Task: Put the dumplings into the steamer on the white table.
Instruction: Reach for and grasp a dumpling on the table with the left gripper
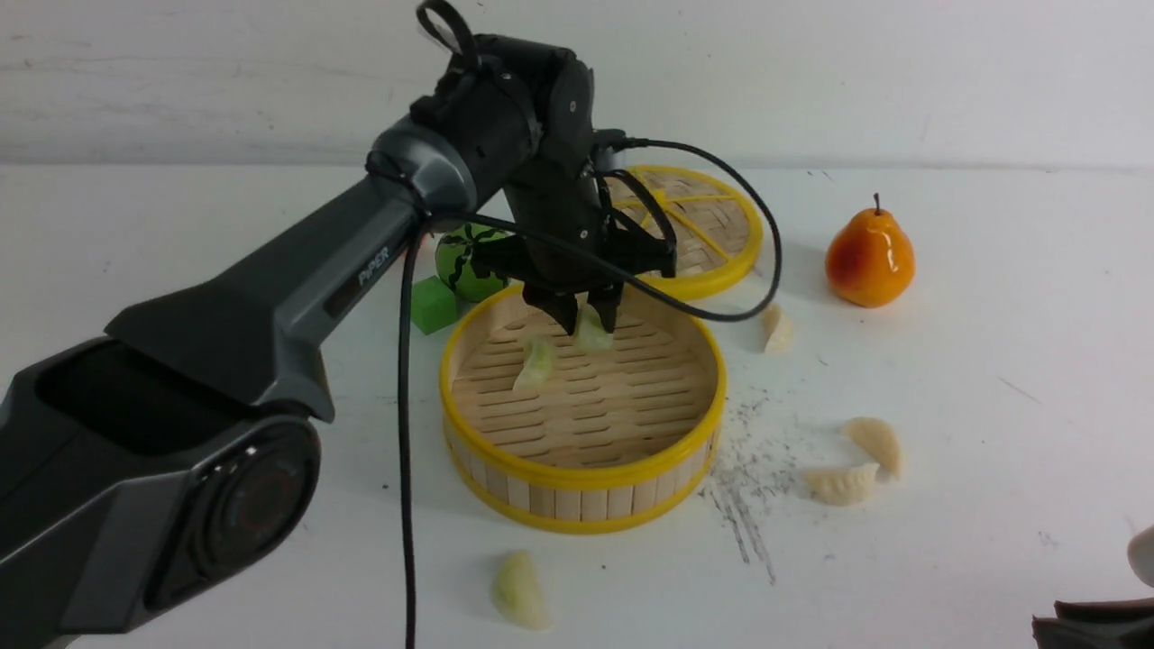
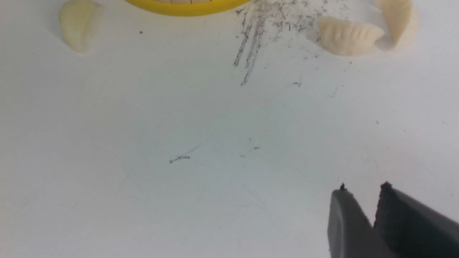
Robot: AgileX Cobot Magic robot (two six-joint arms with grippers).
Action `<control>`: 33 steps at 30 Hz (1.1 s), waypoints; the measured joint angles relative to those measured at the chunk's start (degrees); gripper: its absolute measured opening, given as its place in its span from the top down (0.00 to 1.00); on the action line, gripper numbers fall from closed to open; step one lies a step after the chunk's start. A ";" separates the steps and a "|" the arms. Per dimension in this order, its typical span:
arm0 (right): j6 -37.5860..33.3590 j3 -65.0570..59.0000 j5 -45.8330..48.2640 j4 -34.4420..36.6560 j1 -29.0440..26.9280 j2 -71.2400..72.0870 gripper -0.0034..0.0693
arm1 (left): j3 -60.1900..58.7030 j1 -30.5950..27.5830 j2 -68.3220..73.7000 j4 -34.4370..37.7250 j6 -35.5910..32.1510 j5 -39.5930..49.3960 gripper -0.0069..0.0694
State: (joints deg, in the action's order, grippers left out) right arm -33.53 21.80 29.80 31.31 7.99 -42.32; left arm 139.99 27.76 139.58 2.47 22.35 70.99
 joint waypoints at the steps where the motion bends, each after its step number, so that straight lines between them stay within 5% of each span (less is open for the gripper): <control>1: 0.00 0.00 0.06 0.00 0.00 0.00 0.77 | 0.00 -0.13 0.24 -0.07 0.35 0.00 0.61; 9: 0.00 0.00 0.06 0.00 0.00 0.00 0.77 | 0.00 -0.14 2.56 0.06 2.22 0.07 0.59; 15: 0.00 0.00 1.06 0.00 0.00 0.00 0.76 | -0.08 -0.21 0.24 3.13 0.37 0.07 0.41; 19: 0.00 0.00 1.76 0.00 0.00 0.00 0.76 | -0.26 -0.21 -6.80 3.45 -1.37 0.07 0.38; 30: 0.00 0.00 2.65 0.81 0.00 0.00 0.75 | -12.22 -0.26 -36.53 -1.76 -7.13 0.07 0.54; 33: 0.00 0.00 2.33 1.89 0.00 0.00 0.74 | -34.11 -0.26 -45.34 -1.93 -8.12 0.07 0.61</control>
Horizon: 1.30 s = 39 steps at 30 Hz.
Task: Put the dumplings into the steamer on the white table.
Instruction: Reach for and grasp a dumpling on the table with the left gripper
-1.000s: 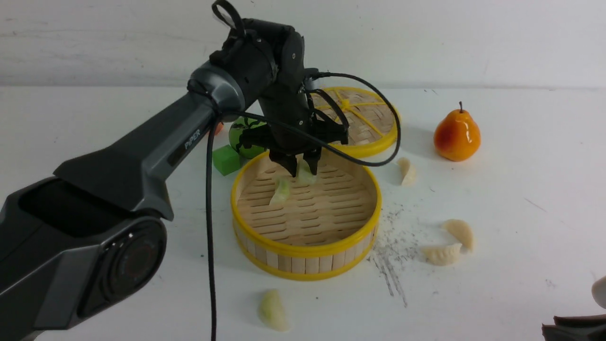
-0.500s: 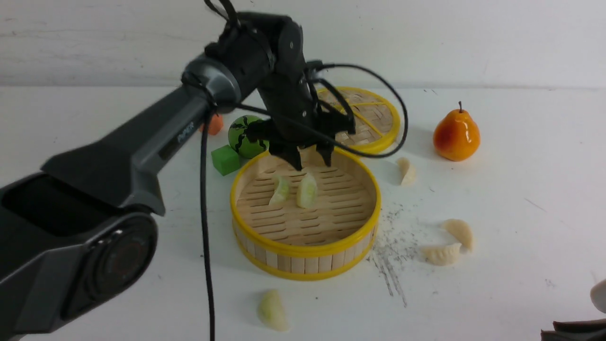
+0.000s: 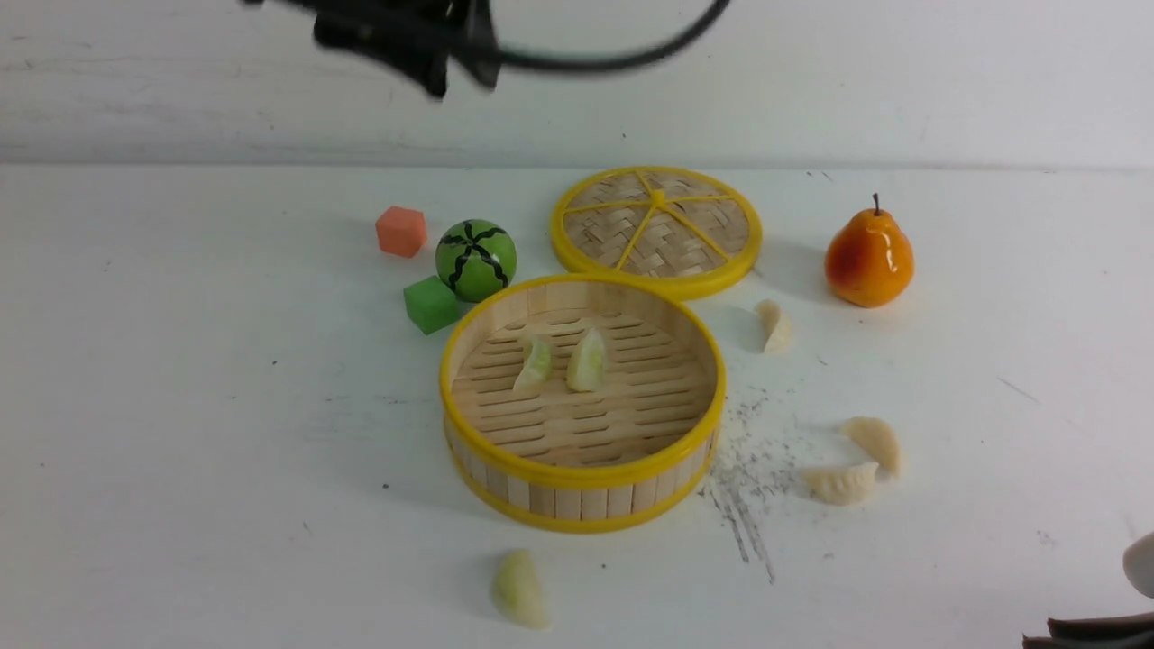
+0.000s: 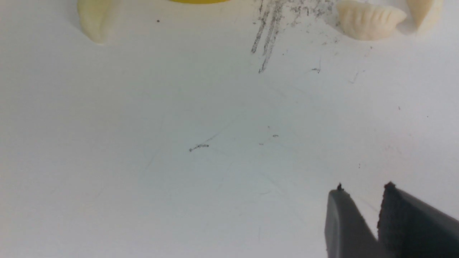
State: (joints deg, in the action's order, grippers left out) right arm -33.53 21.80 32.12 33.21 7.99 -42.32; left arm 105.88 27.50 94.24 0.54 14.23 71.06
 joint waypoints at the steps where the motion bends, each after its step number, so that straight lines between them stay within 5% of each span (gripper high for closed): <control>1: 0.00 0.00 -0.12 0.14 0.00 0.00 0.74 | -1.29 0.00 -0.79 0.00 0.00 0.00 0.61; 4: 0.00 0.00 -0.79 0.55 0.00 0.00 0.74 | -20.95 0.00 -5.27 0.76 0.91 -4.76 0.62; 6: 0.00 0.00 -1.29 0.70 0.00 0.00 0.73 | -34.29 0.00 -6.65 2.15 4.23 -15.87 0.62; 11: 0.00 0.00 -1.40 0.74 0.00 0.00 0.72 | -49.72 0.00 -6.26 5.95 10.20 -33.80 0.53; 18: 0.00 0.00 -1.99 1.11 0.00 0.00 0.71 | -52.01 0.60 -1.45 11.29 10.24 -39.64 0.29; 24: 0.00 0.00 -2.47 1.11 0.00 0.00 0.71 | -48.21 4.97 1.69 9.50 10.36 -38.39 0.27; 31: 0.00 0.00 -2.82 1.15 0.00 0.00 0.70 | -45.12 7.59 8.01 -2.48 20.33 -37.85 0.34; 35: 0.00 0.00 -2.82 1.60 0.00 0.00 0.69 | -44.95 7.84 9.03 -3.99 20.61 -36.81 0.47; 36: 0.00 0.00 -2.82 1.93 0.00 0.00 0.69 | -44.88 8.13 9.13 -4.18 20.45 -36.65 0.58; 39: 0.00 0.00 -2.88 2.10 0.00 0.00 0.69 | -44.68 8.39 9.16 -4.17 19.29 -36.44 0.63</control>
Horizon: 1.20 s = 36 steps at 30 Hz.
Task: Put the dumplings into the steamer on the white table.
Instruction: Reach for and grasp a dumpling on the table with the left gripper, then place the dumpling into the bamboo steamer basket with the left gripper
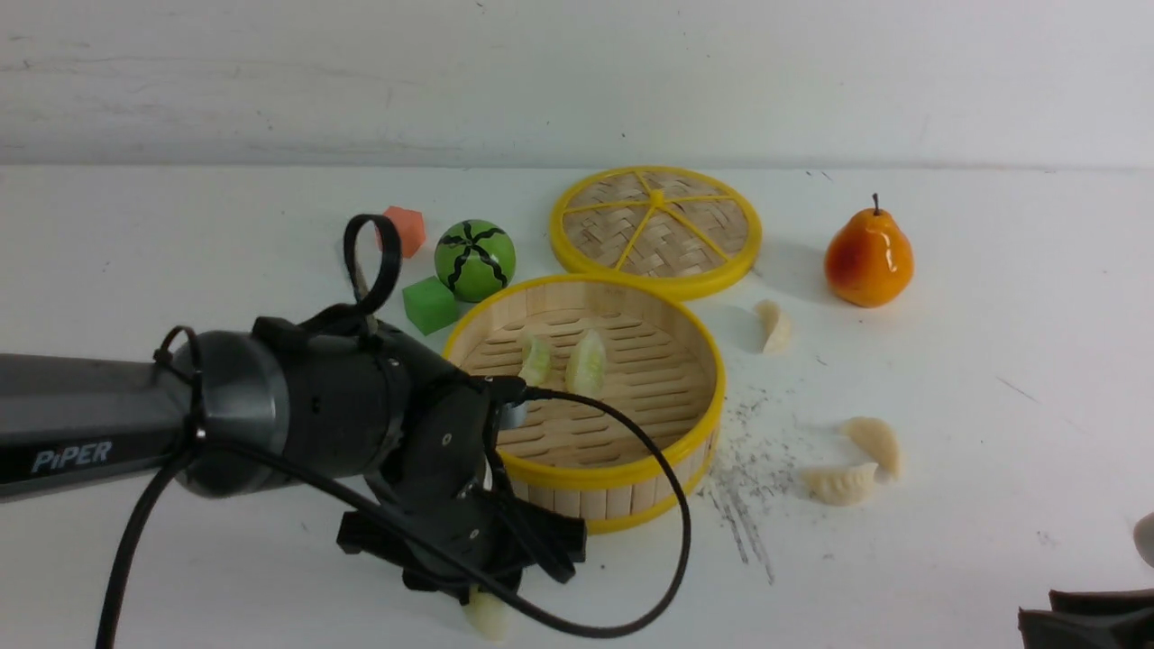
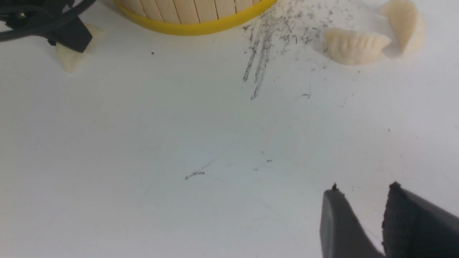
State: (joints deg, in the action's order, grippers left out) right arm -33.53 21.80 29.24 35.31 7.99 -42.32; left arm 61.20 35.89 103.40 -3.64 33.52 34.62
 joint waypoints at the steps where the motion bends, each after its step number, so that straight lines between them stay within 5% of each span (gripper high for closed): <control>1: 0.00 0.00 0.00 0.14 0.00 0.00 0.68 | 0.07 0.06 0.00 0.06 -0.65 0.40 0.63; 9: 0.00 0.00 0.16 0.39 0.00 0.00 0.68 | 6.72 0.06 -5.34 0.68 -7.17 13.91 0.63; 15: 0.00 0.00 0.16 0.39 0.00 0.00 0.67 | 19.85 0.06 -7.30 3.64 -12.48 14.18 0.63; 28: 0.00 0.00 0.16 0.53 0.00 0.00 0.66 | 56.45 0.06 25.17 0.90 -12.89 16.54 0.63; 36: 0.00 0.00 0.16 0.53 0.00 0.00 0.66 | 60.71 0.06 30.97 -2.66 -12.89 18.25 0.63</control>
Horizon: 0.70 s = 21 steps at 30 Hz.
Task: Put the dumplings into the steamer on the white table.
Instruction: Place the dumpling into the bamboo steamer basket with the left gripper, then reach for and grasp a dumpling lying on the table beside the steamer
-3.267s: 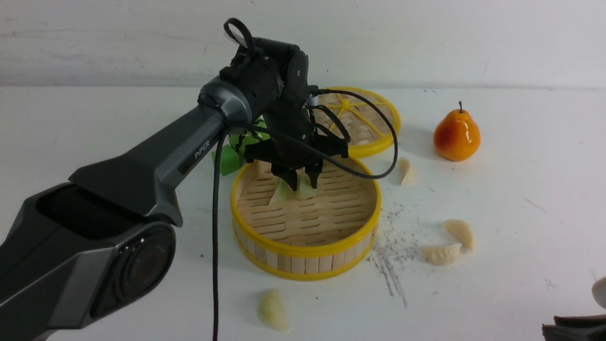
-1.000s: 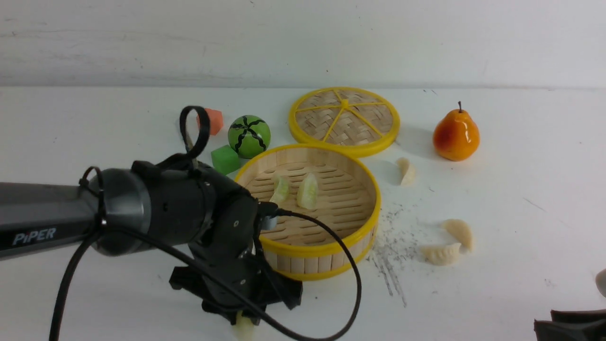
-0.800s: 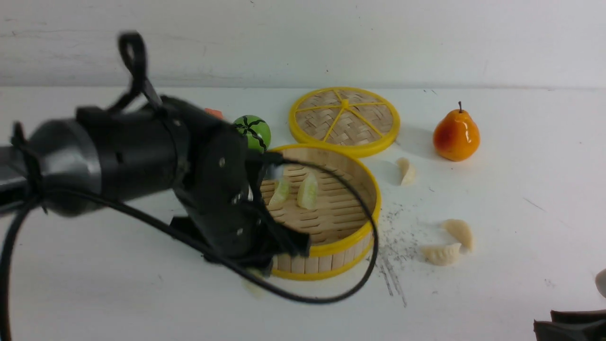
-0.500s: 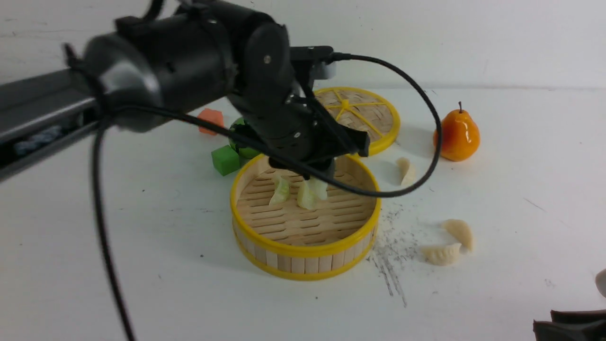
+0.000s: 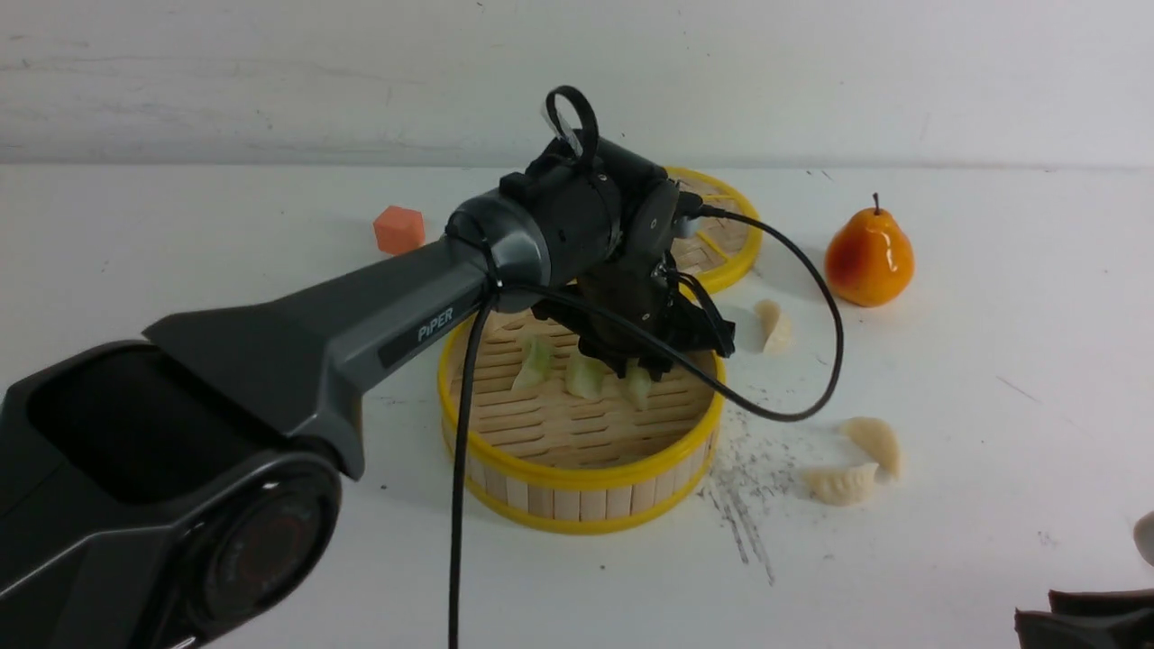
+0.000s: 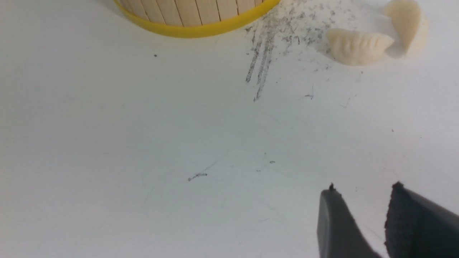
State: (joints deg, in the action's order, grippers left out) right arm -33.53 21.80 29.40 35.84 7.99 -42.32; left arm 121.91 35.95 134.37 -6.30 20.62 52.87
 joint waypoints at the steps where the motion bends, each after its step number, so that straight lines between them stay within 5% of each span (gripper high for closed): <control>1: 0.00 0.00 0.00 0.11 0.00 0.00 0.66 | 0.08 0.00 0.05 0.00 0.00 0.00 0.63; 6: 0.00 0.00 0.89 1.73 0.00 0.00 0.65 | 1.29 0.00 0.11 0.00 0.00 1.38 0.54; 12: 1.76 0.72 5.57 1.81 0.00 -0.37 0.62 | 10.59 0.00 -1.62 0.05 -0.60 14.88 0.38; 15: 5.75 3.77 8.91 0.79 0.00 -2.83 0.57 | 16.05 0.00 -6.56 0.17 -3.15 17.64 0.45; 21: 10.87 15.52 10.65 -2.37 0.00 -14.37 0.51 | 17.96 0.00 -25.54 0.40 -5.55 18.18 0.78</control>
State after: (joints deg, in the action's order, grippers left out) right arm -22.65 37.32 40.05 33.47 7.99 -56.69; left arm 139.87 35.95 108.83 -5.89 15.07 71.05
